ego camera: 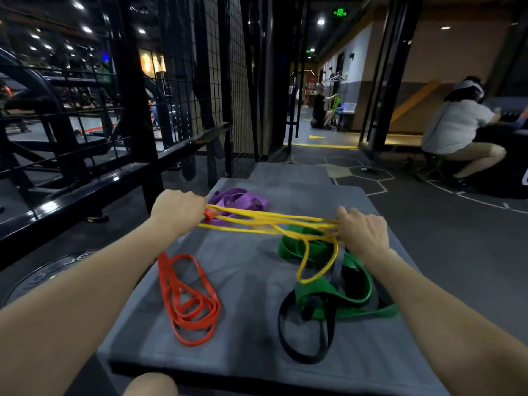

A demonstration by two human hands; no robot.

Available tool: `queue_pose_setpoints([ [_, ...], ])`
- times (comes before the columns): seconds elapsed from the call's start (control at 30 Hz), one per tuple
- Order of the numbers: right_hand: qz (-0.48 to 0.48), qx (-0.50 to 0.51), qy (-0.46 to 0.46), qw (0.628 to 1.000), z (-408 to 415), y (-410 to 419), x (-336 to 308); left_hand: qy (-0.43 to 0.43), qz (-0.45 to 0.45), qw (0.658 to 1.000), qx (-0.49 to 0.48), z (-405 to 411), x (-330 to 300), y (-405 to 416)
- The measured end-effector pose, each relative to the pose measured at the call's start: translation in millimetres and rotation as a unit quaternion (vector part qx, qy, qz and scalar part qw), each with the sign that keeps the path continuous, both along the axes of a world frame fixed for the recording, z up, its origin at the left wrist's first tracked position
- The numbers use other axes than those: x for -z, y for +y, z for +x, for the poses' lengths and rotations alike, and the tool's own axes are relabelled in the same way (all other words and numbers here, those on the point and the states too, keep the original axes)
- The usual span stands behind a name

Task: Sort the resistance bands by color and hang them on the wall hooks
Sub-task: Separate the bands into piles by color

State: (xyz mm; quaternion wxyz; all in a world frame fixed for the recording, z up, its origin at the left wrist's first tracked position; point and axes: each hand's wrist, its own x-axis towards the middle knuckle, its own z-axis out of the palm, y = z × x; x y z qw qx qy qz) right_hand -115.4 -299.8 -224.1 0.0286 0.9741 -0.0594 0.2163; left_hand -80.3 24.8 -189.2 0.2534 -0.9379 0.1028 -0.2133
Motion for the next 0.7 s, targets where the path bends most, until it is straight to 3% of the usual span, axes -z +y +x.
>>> queue_pose_setpoints([
  [0.07, 0.119, 0.075, -0.017, 0.99, 0, -5, -4, 0.002, 0.001, 1.0, -0.005, 3, -2, -1],
  [0.17, 0.403, 0.162, 0.013, 0.9, -2, -19, -12, -0.008, -0.008, 1.0, -0.023, 6, -3, 2],
  [0.2, 0.418, 0.173, 0.02, 0.892, -3, -21, -8, -0.01, -0.01, 1.0, -0.025, 7, -2, 3],
  [0.3, 0.163, 0.145, 0.017, 0.976, -9, -19, 7, -0.007, -0.016, 1.0, -0.026, 7, 2, -1],
  [0.33, 0.131, 0.131, 0.011, 0.983, -7, -20, 11, -0.007, -0.025, 0.999, -0.03, 7, 3, -2],
  [0.37, 0.157, 0.135, 0.02, 0.978, -4, -22, 13, -0.008, -0.031, 0.999, -0.035, 7, 3, -2],
  [0.43, 0.315, 0.153, 0.05, 0.935, 5, -31, 15, -0.013, -0.036, 0.999, -0.036, 8, 5, -1],
  [0.5, 0.522, 0.154, 0.053, 0.837, 13, -37, 14, -0.01, -0.046, 0.998, -0.038, 8, 6, -1],
  [0.57, 0.653, 0.108, 0.02, 0.749, 19, -35, 16, -0.004, -0.075, 0.996, -0.045, 7, 6, -4],
  [0.7, 0.708, -0.008, -0.015, 0.706, 21, -22, 16, 0.026, -0.224, 0.972, -0.061, 7, 7, -15],
])
